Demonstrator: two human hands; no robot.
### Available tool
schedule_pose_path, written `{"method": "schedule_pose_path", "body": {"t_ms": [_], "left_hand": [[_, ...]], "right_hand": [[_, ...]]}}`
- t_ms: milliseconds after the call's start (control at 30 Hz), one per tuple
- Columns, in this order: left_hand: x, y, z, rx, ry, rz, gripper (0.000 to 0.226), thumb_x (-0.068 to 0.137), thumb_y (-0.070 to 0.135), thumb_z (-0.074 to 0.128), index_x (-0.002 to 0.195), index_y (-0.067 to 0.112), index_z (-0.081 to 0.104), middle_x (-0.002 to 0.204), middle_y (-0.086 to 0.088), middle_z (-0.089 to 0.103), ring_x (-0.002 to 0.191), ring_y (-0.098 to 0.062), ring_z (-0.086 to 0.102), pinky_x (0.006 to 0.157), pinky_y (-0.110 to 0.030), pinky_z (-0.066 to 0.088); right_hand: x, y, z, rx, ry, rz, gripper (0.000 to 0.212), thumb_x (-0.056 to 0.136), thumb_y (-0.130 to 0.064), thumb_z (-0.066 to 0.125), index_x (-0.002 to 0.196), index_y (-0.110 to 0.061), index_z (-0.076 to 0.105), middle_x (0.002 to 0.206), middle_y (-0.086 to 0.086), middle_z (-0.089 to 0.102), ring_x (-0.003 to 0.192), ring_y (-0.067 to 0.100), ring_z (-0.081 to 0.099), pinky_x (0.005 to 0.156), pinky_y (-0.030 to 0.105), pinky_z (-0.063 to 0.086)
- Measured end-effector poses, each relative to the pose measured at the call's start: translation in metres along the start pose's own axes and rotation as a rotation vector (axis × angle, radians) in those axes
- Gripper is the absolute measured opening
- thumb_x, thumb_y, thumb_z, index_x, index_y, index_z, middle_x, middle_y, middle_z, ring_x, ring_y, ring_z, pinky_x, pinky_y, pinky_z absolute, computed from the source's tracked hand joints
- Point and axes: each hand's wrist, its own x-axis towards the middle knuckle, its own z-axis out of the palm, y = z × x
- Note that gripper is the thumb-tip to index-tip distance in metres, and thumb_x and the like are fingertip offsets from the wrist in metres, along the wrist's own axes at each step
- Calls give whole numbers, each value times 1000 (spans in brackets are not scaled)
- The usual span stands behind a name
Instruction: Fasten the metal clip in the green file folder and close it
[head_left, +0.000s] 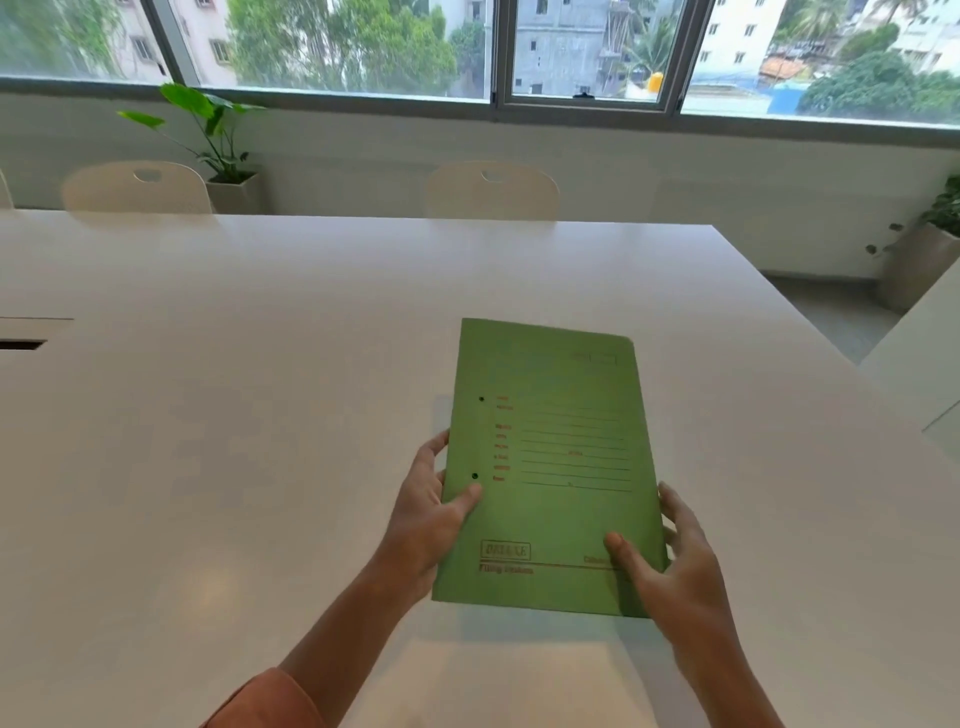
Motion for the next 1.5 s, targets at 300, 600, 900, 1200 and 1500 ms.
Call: {"method": "schedule_pose_path", "body": {"t_ms": [300, 600, 900, 1200, 1500], "left_hand": [[41, 64, -102, 23, 125, 36, 68, 94, -9, 62, 151, 22, 44, 123, -16, 74, 100, -36, 78, 76, -49, 65], [101, 90, -203, 327, 289, -26, 53, 96, -6, 60, 143, 17, 52, 113, -8, 69, 95, -32, 73, 79, -48, 63], [142, 82, -239, 412, 304, -78, 62, 90, -12, 64, 148, 5, 50, 128, -19, 67, 104, -40, 72, 93, -56, 60], [161, 64, -241, 525, 308, -143, 64, 82, -11, 70, 142, 7, 56, 122, -13, 69, 105, -35, 71, 87, -48, 63], [155, 42, -211, 1155, 430, 70, 83, 94, 39, 70, 159, 7, 27, 154, -19, 34, 145, -36, 33, 118, -48, 32]], "right_hand": [[31, -70, 85, 260, -202, -74, 65, 95, 12, 61, 146, -27, 54, 120, 0, 75, 99, 20, 79, 81, 42, 67], [66, -103, 224, 213, -279, -65, 48, 88, 14, 55, 126, -13, 67, 114, 6, 76, 101, 22, 76, 80, 34, 67], [88, -84, 285, 52, -209, 39, 43, 76, 1, 64, 117, -11, 72, 113, 8, 79, 93, 24, 78, 81, 44, 67], [91, -83, 290, -292, -140, -43, 50, 79, -9, 81, 125, -5, 63, 122, 13, 58, 105, 23, 61, 95, 22, 53], [84, -68, 272, -671, -188, -324, 86, 88, -45, 71, 153, -4, 33, 158, 13, 31, 148, 31, 28, 123, 43, 27]]}}
